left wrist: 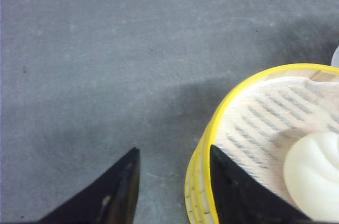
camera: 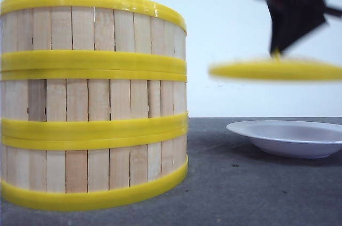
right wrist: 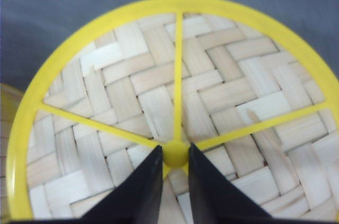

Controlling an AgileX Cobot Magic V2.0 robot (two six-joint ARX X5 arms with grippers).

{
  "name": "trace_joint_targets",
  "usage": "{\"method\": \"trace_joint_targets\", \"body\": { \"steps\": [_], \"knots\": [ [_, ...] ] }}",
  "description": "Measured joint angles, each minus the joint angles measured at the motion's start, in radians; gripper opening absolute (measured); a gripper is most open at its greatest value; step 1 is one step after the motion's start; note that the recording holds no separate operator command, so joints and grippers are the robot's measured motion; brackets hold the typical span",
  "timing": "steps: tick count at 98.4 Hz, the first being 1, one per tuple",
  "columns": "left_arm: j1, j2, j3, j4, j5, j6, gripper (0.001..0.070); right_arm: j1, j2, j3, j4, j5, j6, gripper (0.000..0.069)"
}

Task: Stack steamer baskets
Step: 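Lower the lid onto the top basket of the stack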

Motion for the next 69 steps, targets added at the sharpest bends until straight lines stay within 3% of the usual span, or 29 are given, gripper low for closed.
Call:
{"method": "trace_joint_targets", "body": {
  "steps": [19,34,69],
  "knots": [
    [0.040,0.000,0.000,0.000,-0.045,0.000,0.0236,0.100,0.002,0.182,-0.099,-0.045,-0.015,0.0063],
    [0.078,0.000,0.000,0.000,-0.048,0.000,0.0235,0.226,0.020,0.316,-0.149,-0.065,-0.022,0.0063],
    [0.096,0.000,0.000,0.000,-0.048,0.000,0.0235,0.459,0.160,0.409,-0.163,-0.064,-0.035,0.0063]
  ]
}}
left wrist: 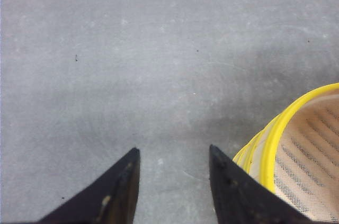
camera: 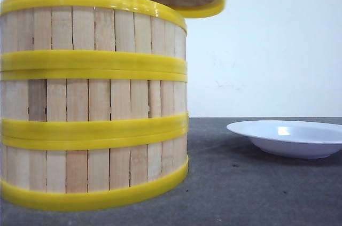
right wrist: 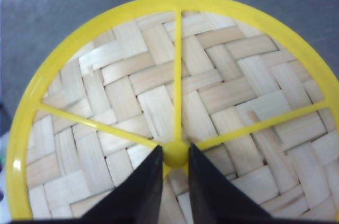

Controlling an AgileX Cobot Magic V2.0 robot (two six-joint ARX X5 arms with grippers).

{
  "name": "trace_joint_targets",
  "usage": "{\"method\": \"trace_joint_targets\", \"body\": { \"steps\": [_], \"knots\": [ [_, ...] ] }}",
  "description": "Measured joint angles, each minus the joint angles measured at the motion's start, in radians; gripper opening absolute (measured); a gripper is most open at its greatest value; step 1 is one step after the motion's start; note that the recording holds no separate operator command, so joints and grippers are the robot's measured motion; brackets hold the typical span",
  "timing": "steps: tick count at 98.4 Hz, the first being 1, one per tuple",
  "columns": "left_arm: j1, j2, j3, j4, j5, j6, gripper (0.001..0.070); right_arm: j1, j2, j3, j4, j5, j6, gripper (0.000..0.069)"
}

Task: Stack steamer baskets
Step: 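Lower the lid onto the top basket of the stack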

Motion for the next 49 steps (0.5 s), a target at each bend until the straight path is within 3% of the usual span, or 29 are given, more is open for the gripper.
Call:
{"method": "trace_joint_targets", "body": {
  "steps": [49],
  "knots": [
    [0.000,0.000,0.000,0.000,0.000,0.000,0.0235,0.108,0.090,0.010,0.021,0.053,-0.032,0.0063]
  ]
}}
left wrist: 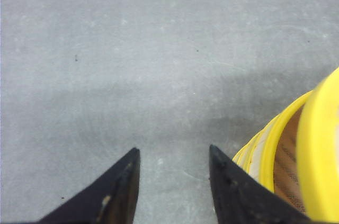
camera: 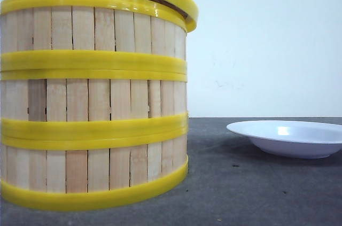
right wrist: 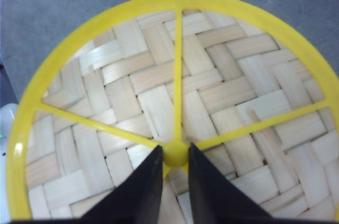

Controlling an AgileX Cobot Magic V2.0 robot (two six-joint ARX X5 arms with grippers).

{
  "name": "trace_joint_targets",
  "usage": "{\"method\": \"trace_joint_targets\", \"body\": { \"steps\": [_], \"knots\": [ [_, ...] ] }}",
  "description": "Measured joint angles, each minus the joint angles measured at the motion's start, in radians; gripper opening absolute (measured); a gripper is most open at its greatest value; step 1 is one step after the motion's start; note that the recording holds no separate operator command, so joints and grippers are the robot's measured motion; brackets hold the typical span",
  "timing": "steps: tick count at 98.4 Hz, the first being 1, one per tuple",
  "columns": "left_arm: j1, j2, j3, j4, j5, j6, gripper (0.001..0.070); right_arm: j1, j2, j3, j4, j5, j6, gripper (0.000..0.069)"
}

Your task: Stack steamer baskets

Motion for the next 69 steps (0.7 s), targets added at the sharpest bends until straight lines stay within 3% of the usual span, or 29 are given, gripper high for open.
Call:
{"method": "trace_joint_targets", "body": {
  "steps": [69],
  "knots": [
    [0.000,0.000,0.000,-0.002,0.000,0.000,0.0235,0.035,0.048,0.004,0.021,0.044,-0.009,0.0063]
  ]
}}
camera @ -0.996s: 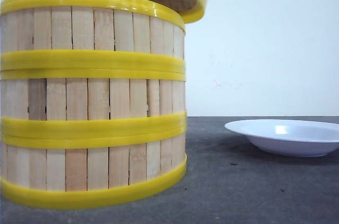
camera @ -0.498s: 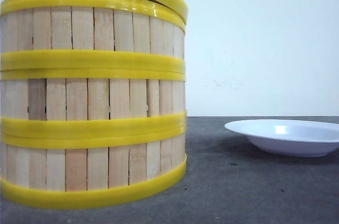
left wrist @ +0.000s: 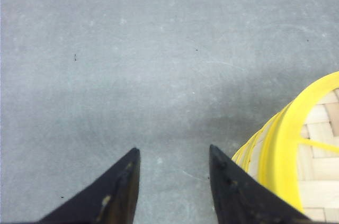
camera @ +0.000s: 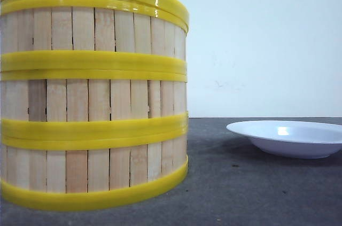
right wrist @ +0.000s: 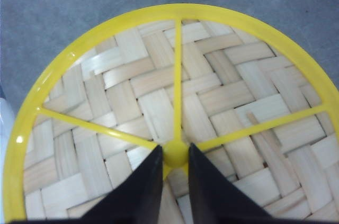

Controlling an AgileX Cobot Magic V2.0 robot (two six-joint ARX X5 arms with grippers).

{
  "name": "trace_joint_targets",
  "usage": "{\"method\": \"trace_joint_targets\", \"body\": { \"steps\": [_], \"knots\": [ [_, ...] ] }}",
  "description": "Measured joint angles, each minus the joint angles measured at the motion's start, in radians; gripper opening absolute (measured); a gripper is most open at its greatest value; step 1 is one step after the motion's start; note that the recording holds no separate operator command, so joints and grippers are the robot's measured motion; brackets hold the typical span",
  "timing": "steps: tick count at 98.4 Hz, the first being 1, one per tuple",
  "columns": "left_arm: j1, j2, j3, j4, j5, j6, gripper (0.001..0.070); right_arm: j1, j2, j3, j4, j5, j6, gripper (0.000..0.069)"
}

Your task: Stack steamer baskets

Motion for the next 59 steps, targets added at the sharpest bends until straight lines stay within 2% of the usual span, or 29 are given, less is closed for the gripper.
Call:
{"method": "trace_joint_targets", "body": {
  "steps": [42,49,59],
  "knots": [
    [0.000,0.000,0.000,0.000,0.000,0.000,0.0235,0.006,0.009,0.005,0.003,0.004,-0.017,0.0069],
    [0.000,0.000,0.000,0.000,0.000,0.000,0.0235,0.006,0.011,0.005,0.003,0.005,-0.018,0.0102],
    [0.000,0.000,0.000,0.000,0.000,0.000,0.0235,0.006,0.015,0.005,0.003,0.006,-0.018,0.0192]
  ]
}}
